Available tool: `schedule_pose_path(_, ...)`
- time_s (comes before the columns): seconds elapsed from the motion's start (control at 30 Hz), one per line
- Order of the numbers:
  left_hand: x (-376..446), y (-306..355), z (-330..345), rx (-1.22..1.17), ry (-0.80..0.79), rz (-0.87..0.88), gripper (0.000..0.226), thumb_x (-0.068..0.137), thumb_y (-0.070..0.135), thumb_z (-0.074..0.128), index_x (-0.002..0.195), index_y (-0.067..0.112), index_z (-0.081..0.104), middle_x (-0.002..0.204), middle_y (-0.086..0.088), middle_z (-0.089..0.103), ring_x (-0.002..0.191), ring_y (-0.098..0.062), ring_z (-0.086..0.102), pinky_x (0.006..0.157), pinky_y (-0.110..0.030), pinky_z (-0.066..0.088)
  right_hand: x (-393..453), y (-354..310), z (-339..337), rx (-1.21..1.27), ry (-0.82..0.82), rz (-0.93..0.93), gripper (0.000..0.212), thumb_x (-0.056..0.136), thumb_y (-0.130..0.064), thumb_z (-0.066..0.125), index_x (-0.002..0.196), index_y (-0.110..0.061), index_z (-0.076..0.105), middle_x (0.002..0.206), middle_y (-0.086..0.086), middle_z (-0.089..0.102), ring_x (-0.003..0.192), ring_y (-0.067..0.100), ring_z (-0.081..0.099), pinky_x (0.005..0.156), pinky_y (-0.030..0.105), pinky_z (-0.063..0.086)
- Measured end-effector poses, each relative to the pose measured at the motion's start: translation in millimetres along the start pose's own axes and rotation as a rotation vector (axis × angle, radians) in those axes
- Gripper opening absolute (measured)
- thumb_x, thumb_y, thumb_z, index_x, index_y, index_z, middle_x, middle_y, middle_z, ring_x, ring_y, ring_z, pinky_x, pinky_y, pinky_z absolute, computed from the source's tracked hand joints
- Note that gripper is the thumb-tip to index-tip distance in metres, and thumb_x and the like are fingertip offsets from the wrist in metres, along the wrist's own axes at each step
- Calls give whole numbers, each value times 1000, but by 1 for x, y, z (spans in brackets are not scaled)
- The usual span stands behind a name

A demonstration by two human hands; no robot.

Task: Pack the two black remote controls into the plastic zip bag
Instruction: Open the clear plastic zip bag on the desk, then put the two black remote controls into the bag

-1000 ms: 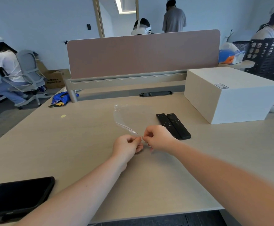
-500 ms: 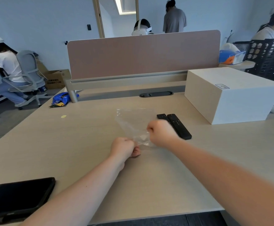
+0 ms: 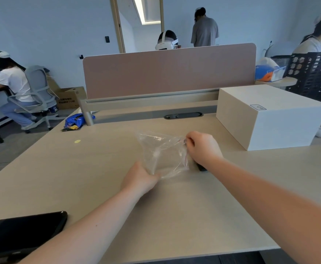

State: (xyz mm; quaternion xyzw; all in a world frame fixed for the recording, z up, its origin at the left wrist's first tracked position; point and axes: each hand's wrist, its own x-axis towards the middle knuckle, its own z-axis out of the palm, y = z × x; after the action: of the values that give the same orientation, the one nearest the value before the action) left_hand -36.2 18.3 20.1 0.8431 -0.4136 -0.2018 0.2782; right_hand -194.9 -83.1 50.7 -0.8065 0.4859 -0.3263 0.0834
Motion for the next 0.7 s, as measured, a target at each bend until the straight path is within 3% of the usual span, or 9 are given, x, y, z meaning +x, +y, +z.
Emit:
schedule_pose_path(0.07,-5,4,-3,189,217,217,65,71,47,70,122,22,38,120,-2,45,112,-26,48,79,-36,44,-4,-8,2,-28,-49,-103,20,92,-11,44,94,-2,62,85,19,69,78,37,61,69,42,55)
schedule_pose_path(0.1,-9,9,-4,248,316,359,76,71,48,69,132,25,29,131,-1,38,119,-25,41,85,-37,44,-4,-11,3,-40,-62,-146,21,92,-11,44,95,-2,63,87,18,69,81,36,61,69,41,54)
schedule_pose_path(0.2,-7,23,-6,406,407,575,72,80,45,61,141,34,22,142,3,31,123,-23,35,83,-37,45,-6,-20,7,-47,-46,-224,21,92,-11,45,98,-2,64,91,16,69,86,35,61,71,41,54)
schedule_pose_path(0.3,7,26,-7,399,412,630,25,92,33,49,113,26,61,113,5,57,106,-22,46,62,-32,40,-9,-23,6,52,-3,-226,21,92,-16,51,104,-6,65,94,12,72,89,30,63,76,35,53)
schedule_pose_path(0.4,17,24,-9,316,451,632,28,93,30,47,82,17,69,84,1,63,91,-25,53,56,-30,35,-14,-9,1,120,7,-3,25,92,-30,51,105,-12,63,87,6,70,83,25,63,72,31,52)
schedule_pose_path(0.47,23,22,-10,200,492,611,31,91,29,52,70,13,67,72,-1,57,80,-26,54,54,-28,31,-16,8,-1,-69,-90,149,25,92,-29,47,99,-10,61,88,8,68,83,29,63,66,33,53)
schedule_pose_path(0.57,26,23,-8,38,489,643,28,88,23,59,67,7,69,65,-1,49,65,-23,49,51,-28,31,-27,20,4,-296,-284,224,23,91,-28,48,103,-10,57,104,10,61,97,31,57,67,33,46)
schedule_pose_path(0.7,20,23,-2,-104,444,760,14,84,14,66,77,6,74,71,-11,63,65,-25,59,58,-34,49,-34,16,7,-326,-293,242,21,87,-16,51,107,-9,54,111,11,54,104,32,52,68,33,41)
